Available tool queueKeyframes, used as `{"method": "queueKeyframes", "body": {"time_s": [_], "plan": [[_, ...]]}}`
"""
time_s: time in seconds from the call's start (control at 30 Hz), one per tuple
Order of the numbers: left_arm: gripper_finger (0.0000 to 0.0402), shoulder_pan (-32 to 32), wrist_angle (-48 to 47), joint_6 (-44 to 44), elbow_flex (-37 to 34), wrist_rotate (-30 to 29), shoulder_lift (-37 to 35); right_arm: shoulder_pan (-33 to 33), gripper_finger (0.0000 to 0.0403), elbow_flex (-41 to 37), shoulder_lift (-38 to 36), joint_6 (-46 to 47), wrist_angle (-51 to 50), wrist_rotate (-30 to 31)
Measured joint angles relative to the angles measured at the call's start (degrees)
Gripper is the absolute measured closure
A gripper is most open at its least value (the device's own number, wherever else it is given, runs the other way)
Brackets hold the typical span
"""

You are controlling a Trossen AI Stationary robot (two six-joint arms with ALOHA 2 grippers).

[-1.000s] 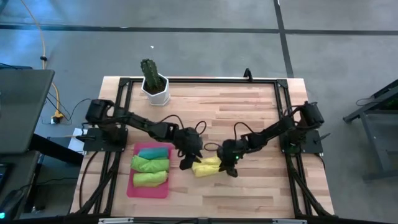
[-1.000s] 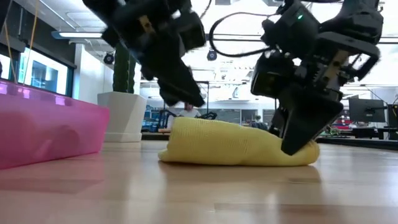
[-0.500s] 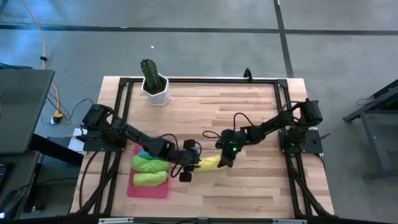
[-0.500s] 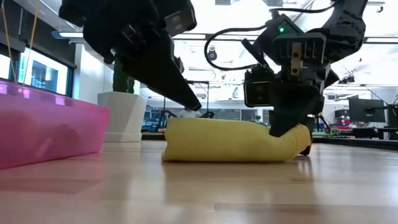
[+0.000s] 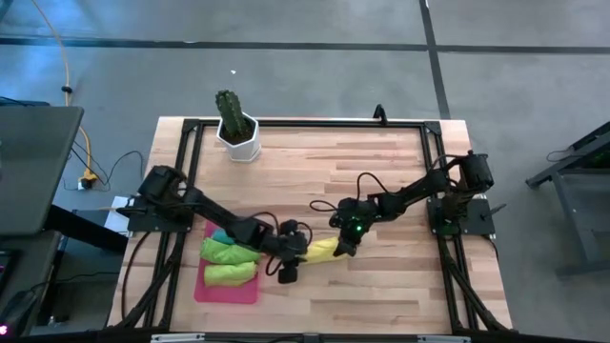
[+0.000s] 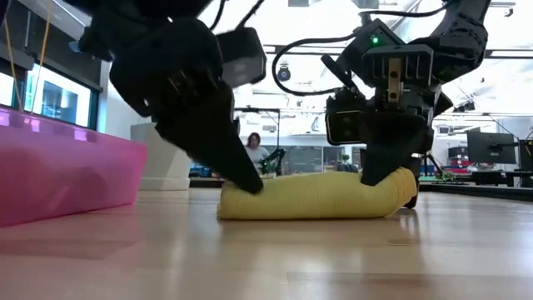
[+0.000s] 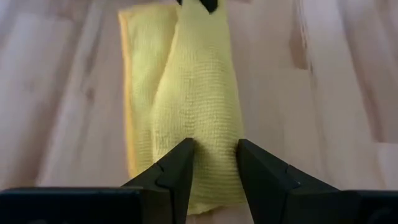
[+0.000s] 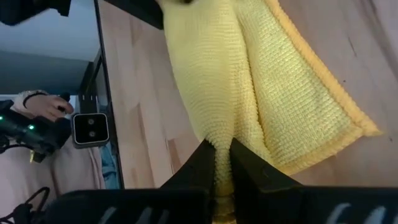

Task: Roll microfiber towels into tight, uniform cylinder then place into a basket
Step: Roll the yellow towel

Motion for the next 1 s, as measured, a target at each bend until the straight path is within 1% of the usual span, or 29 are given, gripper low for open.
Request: {"method": "queueKeyframes", "body": {"time_s": [0.1, 0.2, 0.27, 0.4, 0.53, 0.63, 0.7, 0.83, 0.9, 1.0], "plan": [[0.0286, -0.1, 0.2, -3.4, 0.0, 1.9, 0.9, 0.0, 0.0390, 0.0, 0.0, -0.3, -0.3, 0.1], [0.0286, -0.6, 0.1, -6.3, 0.1, 2.9, 0.8, 0.0, 0.0381, 0.0, 0.0, -4.3, -0.2, 0.0], [0.0286, -0.7, -0.4, -8.3, 0.1, 2.6, 0.8, 0.1, 0.0361, 0.0, 0.0, -9.2, 0.6, 0.1], [0.0286, -0.1, -1.3, -11.8, 0.2, 2.4, 1.3, 0.0, 0.0302, 0.7, -0.8, -20.2, 0.6, 0.9], [0.0286, 0.1, -0.6, -13.0, 0.2, 3.2, 2.3, 0.0, 0.0248, 3.0, -3.9, -31.1, -2.8, 1.0], [0.0286, 0.1, -0.6, -13.2, 0.2, 3.1, 2.4, 0.1, 0.0228, 4.9, -6.8, -42.5, -8.5, 1.3], [0.0286, 0.1, -0.7, -13.5, 0.2, 3.1, 2.4, 1.3, 0.0225, 5.5, -8.6, -49.8, -11.5, 4.0], [0.0286, 0.2, -0.6, -13.6, 0.2, 3.2, 2.4, 6.4, 0.0229, 5.9, -10.6, -61.3, -13.9, 13.0], [0.0286, 0.4, -0.6, -13.9, 0.1, 3.3, 2.5, 9.4, 0.0233, 5.8, -10.4, -64.2, -16.0, 18.3], [0.0286, 0.6, -0.9, -14.4, 0.1, 3.5, 2.5, 13.5, 0.0239, 5.8, -9.8, -65.5, -17.2, 28.3]]}}
